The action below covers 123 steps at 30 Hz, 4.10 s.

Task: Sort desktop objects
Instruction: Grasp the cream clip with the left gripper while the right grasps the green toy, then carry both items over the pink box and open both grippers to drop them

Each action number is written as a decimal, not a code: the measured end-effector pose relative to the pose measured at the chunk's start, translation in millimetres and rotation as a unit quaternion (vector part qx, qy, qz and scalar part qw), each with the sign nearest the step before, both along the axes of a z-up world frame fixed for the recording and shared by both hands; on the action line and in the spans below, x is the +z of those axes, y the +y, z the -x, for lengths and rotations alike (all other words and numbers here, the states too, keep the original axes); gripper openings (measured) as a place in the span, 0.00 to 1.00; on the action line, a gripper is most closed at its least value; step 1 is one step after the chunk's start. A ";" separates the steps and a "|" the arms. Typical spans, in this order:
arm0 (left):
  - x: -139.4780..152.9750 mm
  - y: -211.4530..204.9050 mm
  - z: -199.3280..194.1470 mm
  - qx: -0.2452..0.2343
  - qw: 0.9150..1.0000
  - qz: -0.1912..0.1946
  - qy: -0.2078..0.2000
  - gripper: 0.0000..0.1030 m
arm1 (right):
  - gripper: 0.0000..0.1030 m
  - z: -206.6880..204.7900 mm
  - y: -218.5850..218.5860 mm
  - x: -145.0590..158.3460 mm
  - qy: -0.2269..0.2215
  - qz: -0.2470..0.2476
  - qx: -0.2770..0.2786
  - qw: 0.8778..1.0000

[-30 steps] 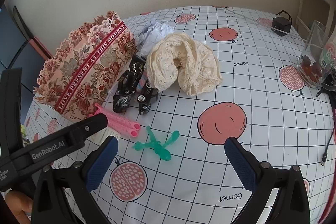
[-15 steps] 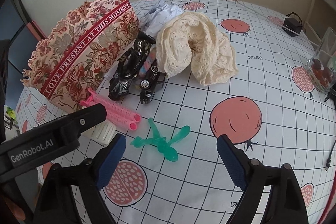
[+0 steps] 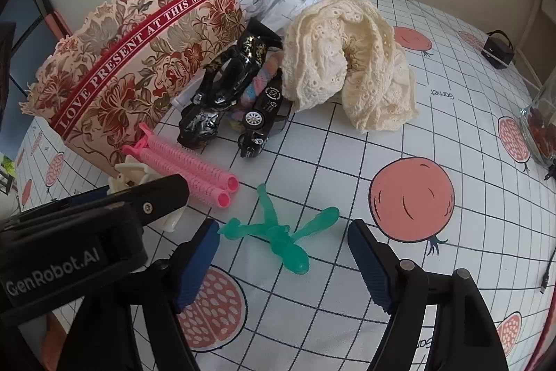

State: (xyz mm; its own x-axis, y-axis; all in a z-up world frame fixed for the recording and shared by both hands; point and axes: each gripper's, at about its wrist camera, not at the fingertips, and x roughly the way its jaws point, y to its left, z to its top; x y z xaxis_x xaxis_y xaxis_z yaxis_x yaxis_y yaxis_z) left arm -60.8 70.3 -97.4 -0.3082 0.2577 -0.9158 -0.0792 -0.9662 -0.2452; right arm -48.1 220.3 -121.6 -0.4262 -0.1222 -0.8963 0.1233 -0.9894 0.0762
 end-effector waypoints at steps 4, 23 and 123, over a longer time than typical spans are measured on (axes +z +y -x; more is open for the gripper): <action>-3.8 1.5 1.6 -0.002 1.000 0.001 -0.006 0.63 | 0.71 -2.7 -5.6 0.1 0.007 -0.013 0.012 1.000; -4.9 12.0 -2.4 -0.015 1.000 0.015 0.010 0.61 | 0.57 -17.5 -19.5 3.9 0.011 -0.027 0.046 0.999; 166.2 -30.1 56.9 0.033 0.970 -0.101 0.221 0.53 | 0.49 42.4 32.3 213.3 0.270 0.144 -0.131 0.943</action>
State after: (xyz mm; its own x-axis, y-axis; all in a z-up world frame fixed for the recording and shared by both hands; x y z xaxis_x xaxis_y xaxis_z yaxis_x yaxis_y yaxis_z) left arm -117.7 40.2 68.9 -0.6800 0.3844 -0.6244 -0.1597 -0.9088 -0.3855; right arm -90.5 252.6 91.7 -0.8603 -0.1550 -0.4856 -0.0243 -0.9391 0.3428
